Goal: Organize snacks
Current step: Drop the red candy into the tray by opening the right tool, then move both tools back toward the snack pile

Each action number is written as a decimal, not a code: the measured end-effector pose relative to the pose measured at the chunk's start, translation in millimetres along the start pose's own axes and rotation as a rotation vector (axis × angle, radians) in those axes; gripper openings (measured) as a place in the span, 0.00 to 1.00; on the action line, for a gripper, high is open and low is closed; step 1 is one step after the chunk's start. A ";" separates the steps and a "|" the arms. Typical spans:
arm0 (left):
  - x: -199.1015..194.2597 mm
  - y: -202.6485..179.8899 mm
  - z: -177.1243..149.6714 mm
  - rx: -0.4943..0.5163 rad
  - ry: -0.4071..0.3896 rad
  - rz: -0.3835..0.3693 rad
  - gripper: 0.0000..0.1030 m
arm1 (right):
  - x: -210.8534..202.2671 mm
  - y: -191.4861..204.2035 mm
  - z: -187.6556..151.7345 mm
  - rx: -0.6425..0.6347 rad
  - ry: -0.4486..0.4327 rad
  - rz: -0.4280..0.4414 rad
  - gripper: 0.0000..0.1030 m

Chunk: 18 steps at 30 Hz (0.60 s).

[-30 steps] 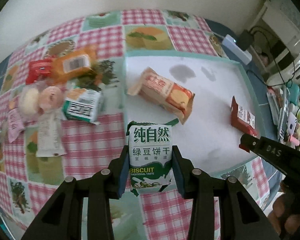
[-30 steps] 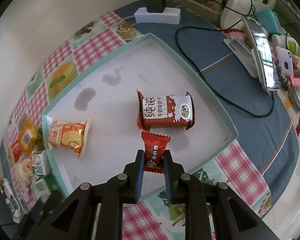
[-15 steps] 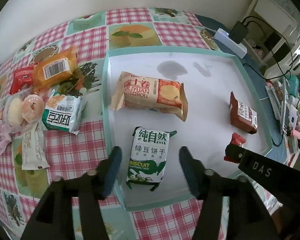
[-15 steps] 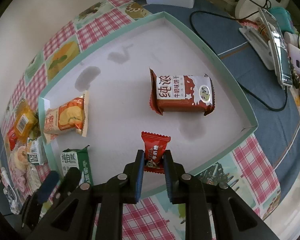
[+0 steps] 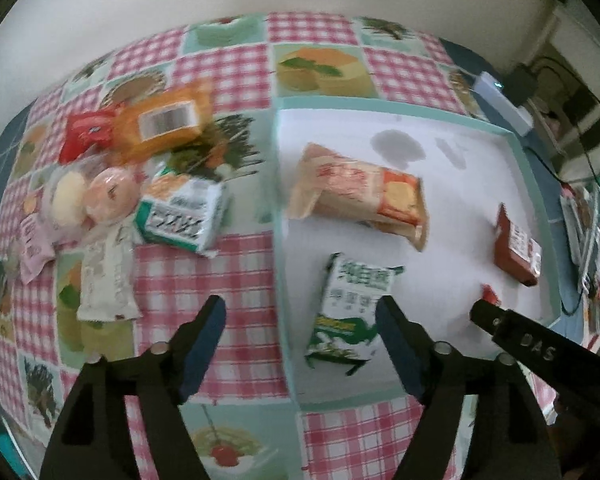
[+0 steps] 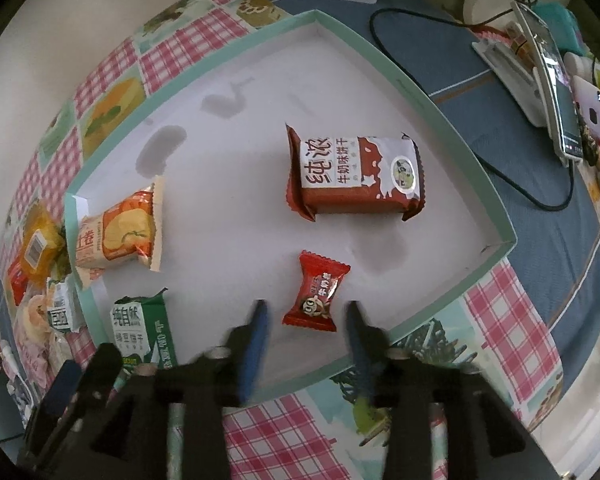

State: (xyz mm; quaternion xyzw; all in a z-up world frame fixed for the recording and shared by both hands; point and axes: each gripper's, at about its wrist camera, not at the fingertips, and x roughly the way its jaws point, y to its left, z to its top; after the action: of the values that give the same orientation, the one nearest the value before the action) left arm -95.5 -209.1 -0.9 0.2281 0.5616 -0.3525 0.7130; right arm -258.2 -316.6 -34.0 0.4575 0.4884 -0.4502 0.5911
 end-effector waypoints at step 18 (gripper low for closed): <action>9.5 127.2 -5.8 -0.424 0.110 0.069 0.91 | -8.1 37.9 -8.1 -0.108 -0.070 0.007 0.88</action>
State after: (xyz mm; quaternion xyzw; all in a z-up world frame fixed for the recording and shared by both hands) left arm -1.6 -124.9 -20.5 0.1113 0.6531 -0.1888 0.7248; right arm -223.4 -301.3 -23.0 0.4106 0.4895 -0.4367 0.6333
